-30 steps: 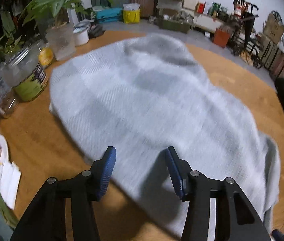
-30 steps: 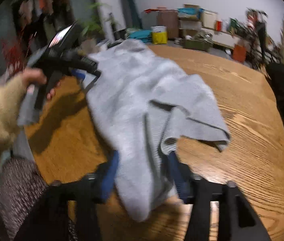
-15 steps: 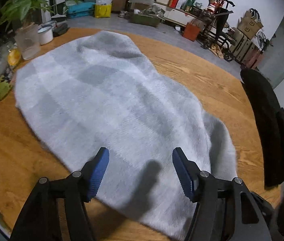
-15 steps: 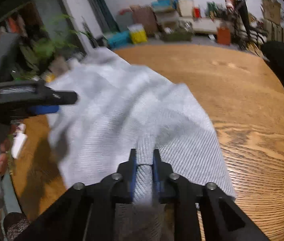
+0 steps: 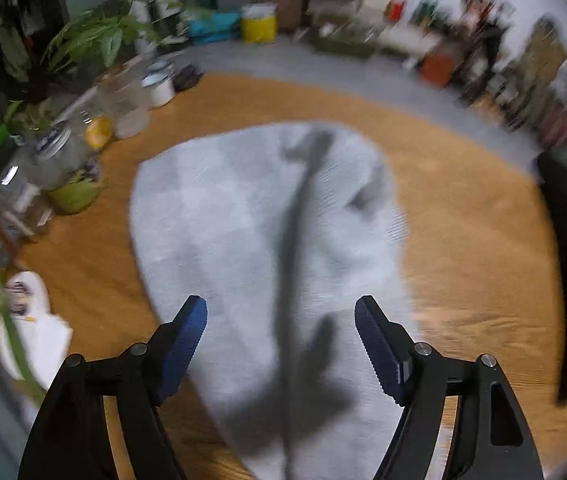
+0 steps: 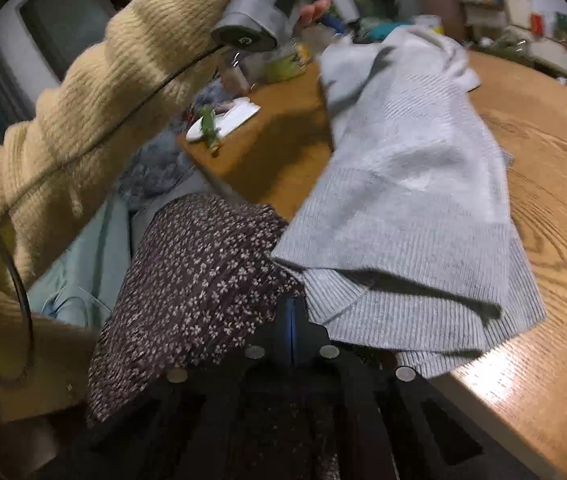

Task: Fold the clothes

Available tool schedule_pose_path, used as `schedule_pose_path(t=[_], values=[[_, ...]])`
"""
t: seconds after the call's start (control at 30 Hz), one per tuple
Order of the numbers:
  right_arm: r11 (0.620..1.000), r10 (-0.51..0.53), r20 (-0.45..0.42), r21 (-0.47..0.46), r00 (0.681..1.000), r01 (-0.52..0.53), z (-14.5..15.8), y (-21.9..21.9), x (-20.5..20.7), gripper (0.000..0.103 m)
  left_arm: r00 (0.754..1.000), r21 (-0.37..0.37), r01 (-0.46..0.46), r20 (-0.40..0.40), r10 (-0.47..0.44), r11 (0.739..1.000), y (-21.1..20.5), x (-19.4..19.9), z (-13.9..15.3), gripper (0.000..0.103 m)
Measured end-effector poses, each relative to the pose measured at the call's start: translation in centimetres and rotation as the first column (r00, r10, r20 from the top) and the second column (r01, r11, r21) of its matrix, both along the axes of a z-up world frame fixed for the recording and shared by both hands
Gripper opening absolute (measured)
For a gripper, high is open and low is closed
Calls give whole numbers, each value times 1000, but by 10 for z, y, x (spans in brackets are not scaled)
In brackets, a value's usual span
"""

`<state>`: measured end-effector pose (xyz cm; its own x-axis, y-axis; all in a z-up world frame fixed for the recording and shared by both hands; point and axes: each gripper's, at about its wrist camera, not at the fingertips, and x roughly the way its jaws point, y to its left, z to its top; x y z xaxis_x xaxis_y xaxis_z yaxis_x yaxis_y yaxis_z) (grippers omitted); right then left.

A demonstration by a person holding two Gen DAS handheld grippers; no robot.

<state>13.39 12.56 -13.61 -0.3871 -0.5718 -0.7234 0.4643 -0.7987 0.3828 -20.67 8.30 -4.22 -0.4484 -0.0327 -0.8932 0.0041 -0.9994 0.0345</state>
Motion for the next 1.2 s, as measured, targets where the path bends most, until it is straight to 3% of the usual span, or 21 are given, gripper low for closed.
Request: schedule_pose_path(t=[0.1,0.2,0.27,0.33,0.37,0.4,0.43,0.5,0.53,0.67,0.73,0.77,0.8,0.87,1.03,1.2], values=[[999,-39,19,-10,999,39,-1,15,0,4,997,1,9,81,-9,1000,9,-23,-22,77],[997,-66,18,39,998,65,-3,29,-3,7,994,-45,22,105,-18,999,22,-38,-30,77],[995,-88,14,57,996,87,-1,39,-3,15,991,-80,52,125,-42,995,32,-46,-35,77],[990,-124,2,68,992,123,4,51,-10,35,988,-98,79,137,-65,992,38,-49,-38,75],[989,-135,-1,67,991,135,5,52,-12,36,987,-93,92,141,-78,991,40,-49,-39,67],[987,-147,-3,66,989,147,6,53,-14,37,984,-55,104,149,-94,993,39,-48,-38,51],[985,-158,-6,65,987,159,7,54,-16,41,982,-9,104,159,-101,995,37,-47,-38,43],[982,-178,-10,64,984,178,8,55,-20,48,980,52,101,168,-109,993,32,-44,-32,14],[981,-180,-9,69,984,181,9,53,-21,52,981,56,105,160,-113,993,30,-39,-27,10],[978,-177,-29,105,984,179,19,45,-17,61,989,31,116,90,-118,993,10,-15,-4,8],[976,-177,-52,123,983,182,25,40,-14,75,991,11,117,56,-118,993,-3,-1,5,8],[973,-184,-55,131,981,189,26,41,-14,77,992,-10,111,57,-111,994,-14,8,6,8],[971,-191,-58,139,980,197,27,41,-13,78,993,-31,105,59,-104,994,-26,17,6,0],[965,-204,-64,155,977,212,29,42,-12,80,994,-82,87,69,-81,993,-52,36,6,0],[949,-237,-81,195,968,248,33,44,-11,82,985,-29,83,156,-78,996,-117,90,9,0],[934,-304,-60,176,951,310,35,52,-27,83,966,55,119,223,-129,991,-115,106,12,4]])
